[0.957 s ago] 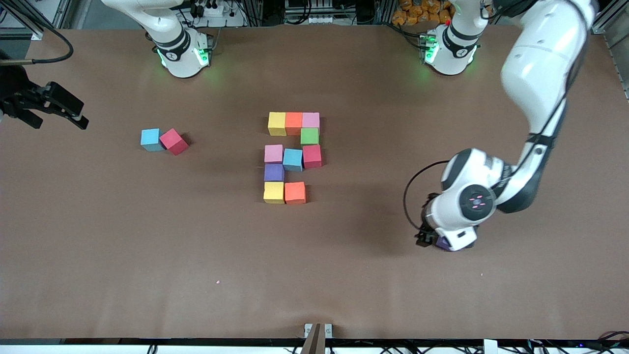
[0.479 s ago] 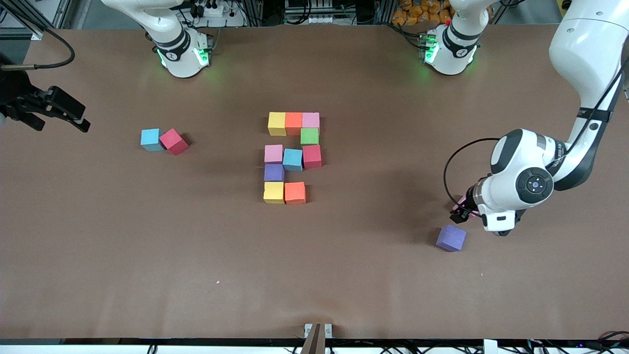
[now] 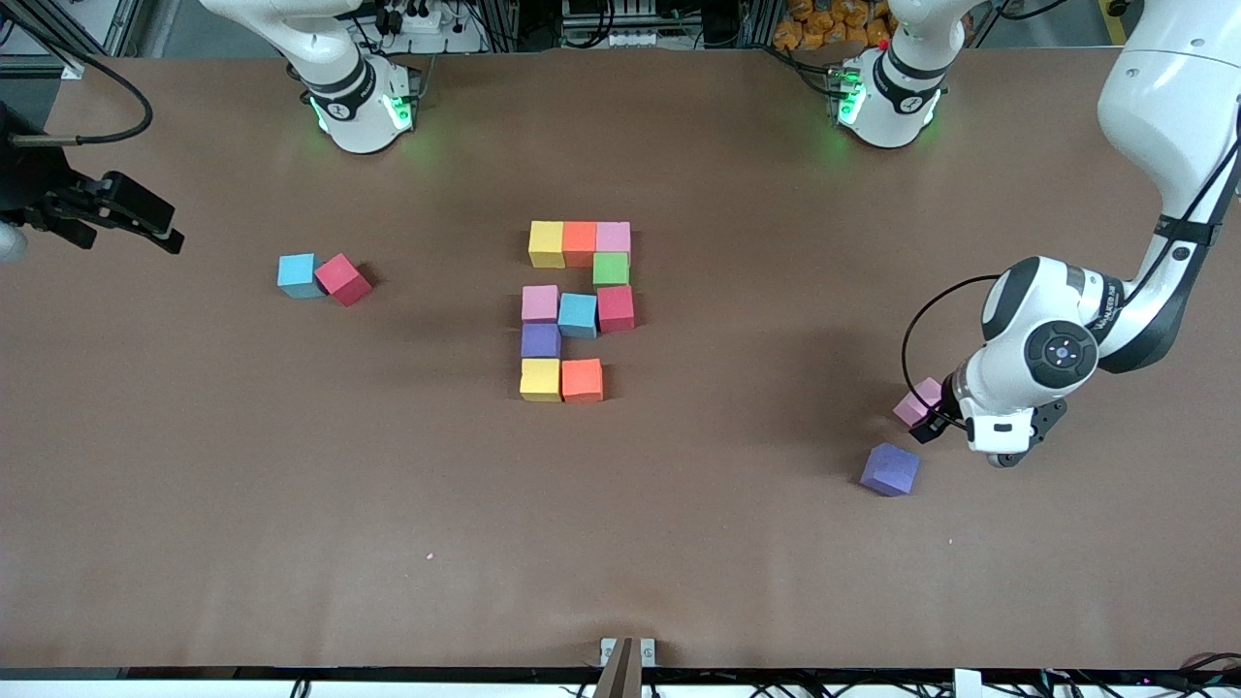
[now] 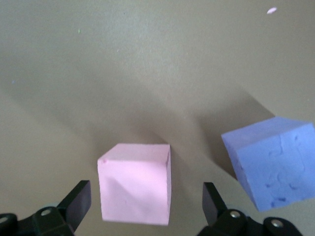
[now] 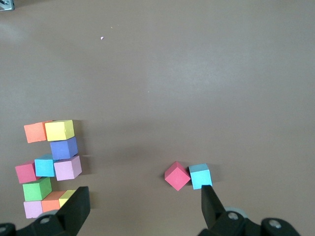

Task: Form number 2 with 11 blocks
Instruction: 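Grasp the light pink cube with the left gripper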

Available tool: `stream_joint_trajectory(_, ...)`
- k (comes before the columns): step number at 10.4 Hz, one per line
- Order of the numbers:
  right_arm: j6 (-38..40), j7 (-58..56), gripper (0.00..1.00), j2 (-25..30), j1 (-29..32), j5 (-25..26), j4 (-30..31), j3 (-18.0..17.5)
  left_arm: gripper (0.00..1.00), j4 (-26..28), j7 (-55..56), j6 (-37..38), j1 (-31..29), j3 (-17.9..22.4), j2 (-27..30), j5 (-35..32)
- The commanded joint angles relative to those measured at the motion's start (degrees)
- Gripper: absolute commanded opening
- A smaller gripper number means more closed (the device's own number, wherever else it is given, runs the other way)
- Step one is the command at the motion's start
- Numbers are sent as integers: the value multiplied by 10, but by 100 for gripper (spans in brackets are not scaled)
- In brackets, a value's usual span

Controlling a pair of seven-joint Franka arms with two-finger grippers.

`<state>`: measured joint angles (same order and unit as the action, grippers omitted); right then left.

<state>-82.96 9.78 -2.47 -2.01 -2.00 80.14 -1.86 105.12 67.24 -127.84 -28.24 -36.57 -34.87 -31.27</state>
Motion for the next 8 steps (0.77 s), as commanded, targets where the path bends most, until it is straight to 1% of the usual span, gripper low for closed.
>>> stream_joint_trajectory(1, 9, 11, 100, -3, 4, 2, -7, -3, 100, 21, -5, -43, -21, -5, -8, -19)
stream_joint_trajectory(4, 12, 11, 100, -3, 6, 2, -6, -3, 100, 38, -3, -46, -22, -5, -16, -48)
stream_joint_trajectory(8, 11, 11, 100, -3, 1, 3, -6, -3, 100, 44, -3, -46, -22, 0, -27, -59)
